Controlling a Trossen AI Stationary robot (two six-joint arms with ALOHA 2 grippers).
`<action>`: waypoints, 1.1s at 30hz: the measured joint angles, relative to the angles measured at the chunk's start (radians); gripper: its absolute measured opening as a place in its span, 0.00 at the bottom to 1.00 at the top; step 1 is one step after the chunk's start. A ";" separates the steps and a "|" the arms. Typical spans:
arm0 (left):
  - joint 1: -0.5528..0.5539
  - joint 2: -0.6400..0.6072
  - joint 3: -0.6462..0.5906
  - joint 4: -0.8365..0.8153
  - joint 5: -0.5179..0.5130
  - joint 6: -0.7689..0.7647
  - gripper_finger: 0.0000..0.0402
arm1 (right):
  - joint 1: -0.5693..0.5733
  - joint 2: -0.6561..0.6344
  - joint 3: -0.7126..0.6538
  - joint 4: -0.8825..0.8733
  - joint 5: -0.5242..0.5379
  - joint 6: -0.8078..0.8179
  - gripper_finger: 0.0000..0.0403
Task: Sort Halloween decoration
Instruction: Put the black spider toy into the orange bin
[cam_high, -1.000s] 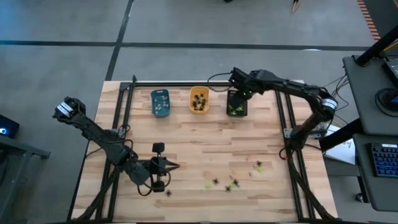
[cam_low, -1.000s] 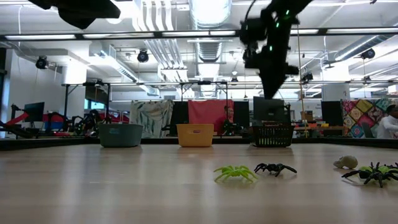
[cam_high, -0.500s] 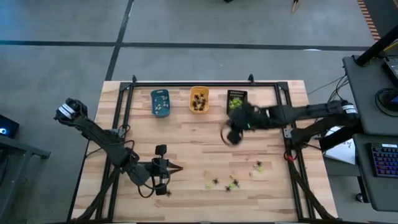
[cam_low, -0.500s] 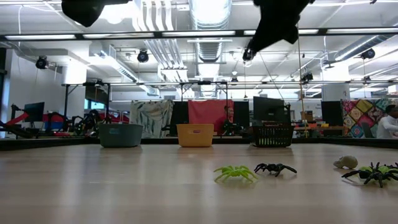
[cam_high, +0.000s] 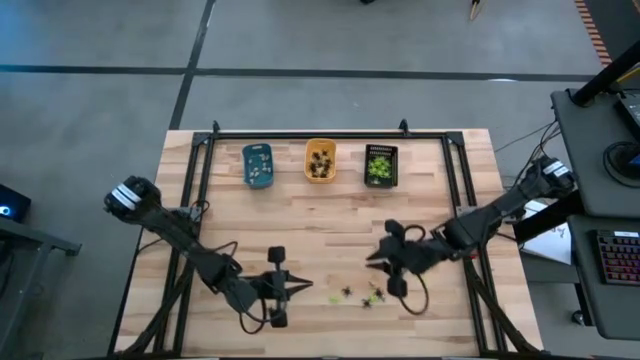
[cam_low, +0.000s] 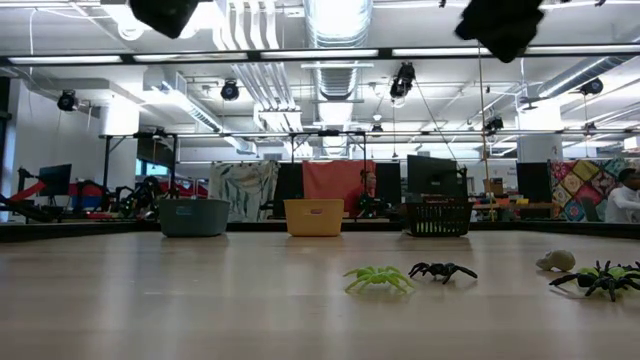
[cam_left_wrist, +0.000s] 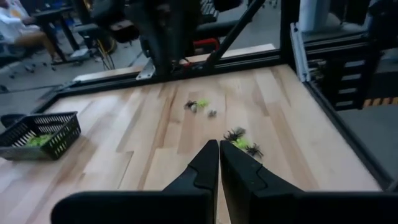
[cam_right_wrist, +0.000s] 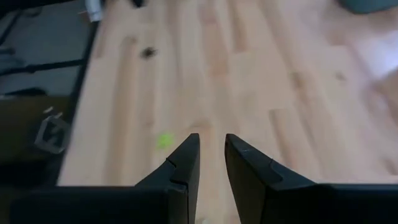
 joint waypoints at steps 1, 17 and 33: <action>0.003 0.023 0.017 0.004 -0.005 0.009 0.00 | 0.022 0.002 -0.008 0.012 0.001 0.001 0.17; 0.138 0.348 0.269 0.032 0.003 -0.018 0.29 | 0.213 0.004 -0.134 0.127 0.155 0.111 0.17; 0.144 0.603 0.435 0.028 0.039 -0.168 0.55 | 0.215 0.004 -0.138 0.135 0.186 0.111 0.17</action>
